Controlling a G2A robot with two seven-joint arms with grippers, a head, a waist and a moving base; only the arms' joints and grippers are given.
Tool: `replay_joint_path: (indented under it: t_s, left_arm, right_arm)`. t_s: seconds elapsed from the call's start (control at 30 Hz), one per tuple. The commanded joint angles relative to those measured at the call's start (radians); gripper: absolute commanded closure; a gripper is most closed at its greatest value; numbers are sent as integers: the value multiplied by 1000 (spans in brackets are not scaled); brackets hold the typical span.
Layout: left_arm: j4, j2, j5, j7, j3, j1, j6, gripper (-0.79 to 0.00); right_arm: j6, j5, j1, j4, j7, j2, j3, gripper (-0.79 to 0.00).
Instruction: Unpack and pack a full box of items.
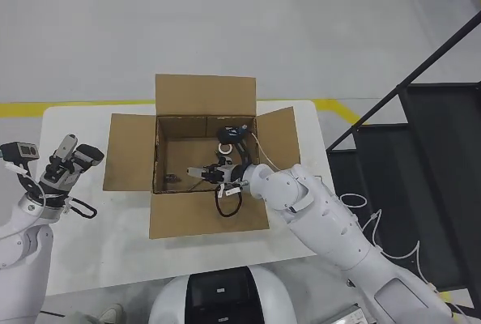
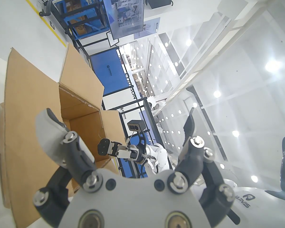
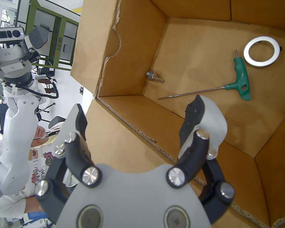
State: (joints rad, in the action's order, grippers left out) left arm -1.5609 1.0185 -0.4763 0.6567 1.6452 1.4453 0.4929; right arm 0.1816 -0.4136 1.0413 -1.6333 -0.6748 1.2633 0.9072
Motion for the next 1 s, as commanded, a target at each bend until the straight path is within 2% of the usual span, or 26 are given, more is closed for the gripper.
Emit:
replay_joint_path:
  t_s: [0.0, 0.1, 0.33, 0.47, 0.63, 0.67, 0.7, 0.73, 0.83, 0.97]
  left_arm:
    - [0, 0, 0, 0, 0, 0, 0, -785]
    - [0, 0, 0, 0, 0, 0, 0, -785]
    - [0, 0, 0, 0, 0, 0, 0, -785]
    - [0, 0, 0, 0, 0, 0, 0, -785]
    - [0, 0, 0, 0, 0, 0, 0, -785]
    - [0, 0, 0, 0, 0, 0, 0, -785]
    - [0, 0, 0, 0, 0, 0, 0, -785]
    - [0, 0, 0, 0, 0, 0, 0, -785]
    - [0, 0, 0, 0, 0, 0, 0, -785]
    - [0, 0, 0, 0, 0, 0, 0, -785]
  right_arm:
    - [0, 0, 0, 0, 0, 0, 0, -785]
    - [5, -42, -19, 20, -3, 4, -20, -785]
    - [105, -136, -161, 163, -52, 39, -109, -785]
    - [116, -190, -218, 275, -1, 69, -181, -785]
    - [92, -177, -238, 399, 102, 106, -229, -785]
    - [88, -174, -240, 417, 119, 113, -236, -736]
    - [89, -179, -245, 433, 135, 118, -242, -523]
    - [94, -181, -249, 444, 150, 124, -245, -385]
    - [117, -192, -268, 471, 169, 138, -252, -336]
    - [196, -267, -300, 506, 160, 154, -274, -336]
